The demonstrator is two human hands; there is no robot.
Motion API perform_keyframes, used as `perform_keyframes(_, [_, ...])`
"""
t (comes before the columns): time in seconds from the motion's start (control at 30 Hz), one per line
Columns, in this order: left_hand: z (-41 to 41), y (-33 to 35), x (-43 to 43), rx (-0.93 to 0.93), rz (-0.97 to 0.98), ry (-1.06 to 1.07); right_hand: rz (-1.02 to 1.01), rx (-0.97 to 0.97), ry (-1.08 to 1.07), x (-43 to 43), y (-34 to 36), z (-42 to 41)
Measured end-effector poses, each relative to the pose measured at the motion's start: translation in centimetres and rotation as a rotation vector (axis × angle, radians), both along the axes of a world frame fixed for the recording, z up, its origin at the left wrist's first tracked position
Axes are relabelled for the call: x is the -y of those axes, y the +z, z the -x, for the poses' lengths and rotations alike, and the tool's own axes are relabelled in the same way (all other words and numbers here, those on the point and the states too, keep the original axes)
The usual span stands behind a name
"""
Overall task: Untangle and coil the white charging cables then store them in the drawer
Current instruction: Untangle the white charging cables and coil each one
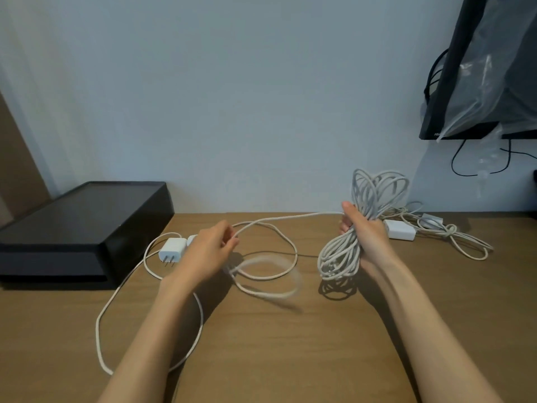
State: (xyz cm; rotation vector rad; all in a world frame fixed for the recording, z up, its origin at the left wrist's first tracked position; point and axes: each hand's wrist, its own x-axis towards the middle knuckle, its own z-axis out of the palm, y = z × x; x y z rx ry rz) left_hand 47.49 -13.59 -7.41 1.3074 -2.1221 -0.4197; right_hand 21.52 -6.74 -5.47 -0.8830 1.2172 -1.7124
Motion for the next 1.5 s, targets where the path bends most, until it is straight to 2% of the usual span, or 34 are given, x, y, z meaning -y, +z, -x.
perform_keyframes(0.07, [-0.1,0.3,-0.2,-0.097,0.078,0.079,-0.032,-0.034,-0.023,0.0,-0.2,0.2])
perform_keyframes(0.2, [0.1,1.7,-1.1,-0.406,0.282,0.188,-0.138,-0.260,0.055,0.2,-0.8,-0.3])
perform_keyframes(0.3, [0.2,2.1,-1.2,-0.552,0.254,0.148,-0.167,-0.377,0.130,0.2,-1.0,-0.8])
perform_keyframes(0.5, [0.6,1.0,0.0,-0.282,0.266,-0.032,-0.142,-0.410,0.339,-0.7,-0.2,-1.0])
perform_keyframes(0.67, [1.1,0.3,0.3,-0.166,0.262,-0.058,-0.163,-0.132,0.549,-1.4,0.6,-2.3])
perform_keyframes(0.77, [1.2,0.6,0.2,-0.187,0.299,-0.052,-0.170,-0.050,0.638,-1.6,0.6,-3.0])
perform_keyframes(0.87, [1.3,1.4,-0.4,-0.273,0.379,-0.025,-0.195,-0.169,0.663,-1.5,0.4,-3.4])
perform_keyframes(1.0, [1.3,2.0,-1.1,-0.409,0.298,-0.038,-0.207,-0.281,0.579,-1.0,-0.3,-3.6])
perform_keyframes(1.17, [2.5,0.7,-1.2,-0.161,0.241,0.002,-0.270,-0.414,0.230,-0.4,-0.5,-3.8])
perform_keyframes(1.3, [2.3,1.5,-1.5,-0.332,0.170,0.032,-0.197,-0.288,0.224,-0.5,-0.3,-3.2])
perform_keyframes(1.37, [2.0,1.9,-1.3,-0.428,0.064,0.043,-0.122,-0.114,0.247,-0.4,-0.4,-3.0])
perform_keyframes(1.5, [2.1,1.8,-1.4,-0.469,-0.092,0.060,-0.061,0.192,0.199,-0.1,-0.4,-2.1])
